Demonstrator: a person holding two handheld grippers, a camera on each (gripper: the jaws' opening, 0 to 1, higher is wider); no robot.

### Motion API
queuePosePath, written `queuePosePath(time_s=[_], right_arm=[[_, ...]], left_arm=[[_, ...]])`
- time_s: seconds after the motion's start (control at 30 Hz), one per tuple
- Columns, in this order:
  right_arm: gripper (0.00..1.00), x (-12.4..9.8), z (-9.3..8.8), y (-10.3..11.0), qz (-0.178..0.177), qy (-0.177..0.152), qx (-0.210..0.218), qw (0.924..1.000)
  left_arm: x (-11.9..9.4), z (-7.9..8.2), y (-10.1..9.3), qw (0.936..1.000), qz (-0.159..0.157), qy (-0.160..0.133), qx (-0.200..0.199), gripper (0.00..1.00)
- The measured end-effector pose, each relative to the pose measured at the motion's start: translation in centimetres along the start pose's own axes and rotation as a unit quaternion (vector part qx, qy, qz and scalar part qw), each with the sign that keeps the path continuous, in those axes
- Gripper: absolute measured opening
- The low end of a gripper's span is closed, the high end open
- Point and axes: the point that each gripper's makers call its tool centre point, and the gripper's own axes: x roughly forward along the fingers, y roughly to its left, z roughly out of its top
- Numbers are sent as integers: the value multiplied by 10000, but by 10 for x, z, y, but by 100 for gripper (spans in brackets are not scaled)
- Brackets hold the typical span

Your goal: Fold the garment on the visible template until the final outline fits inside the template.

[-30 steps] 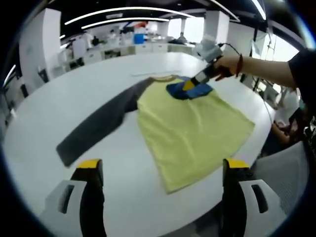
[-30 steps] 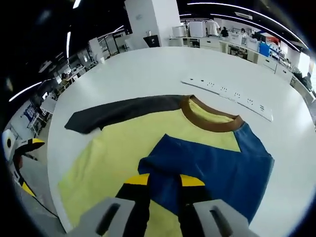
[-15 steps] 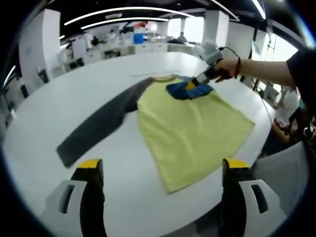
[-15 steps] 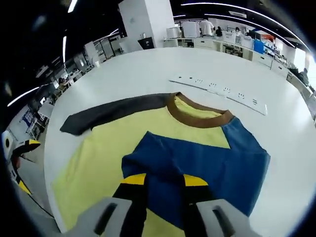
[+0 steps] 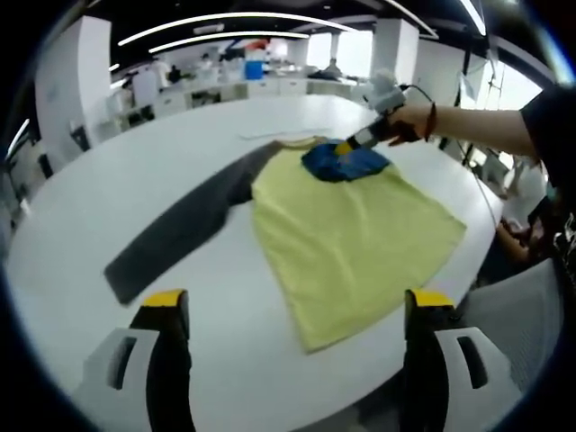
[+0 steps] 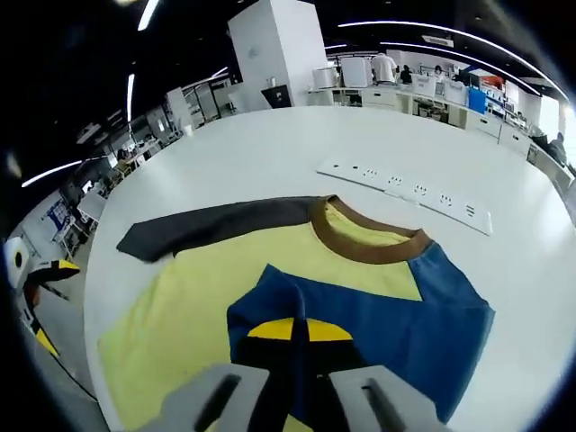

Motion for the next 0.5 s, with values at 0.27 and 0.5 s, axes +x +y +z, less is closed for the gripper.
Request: queuePosePath(time_s=[0.27, 0.5], right_arm=[[0, -2, 14, 19, 199, -71, -80, 9997], [0, -2, 22, 35, 306, -18, -109, 9995]], left_arm=[[-1, 2, 2, 10000, 27, -36, -1, 95], [-2, 0, 1, 10000, 32, -40, -22, 96]])
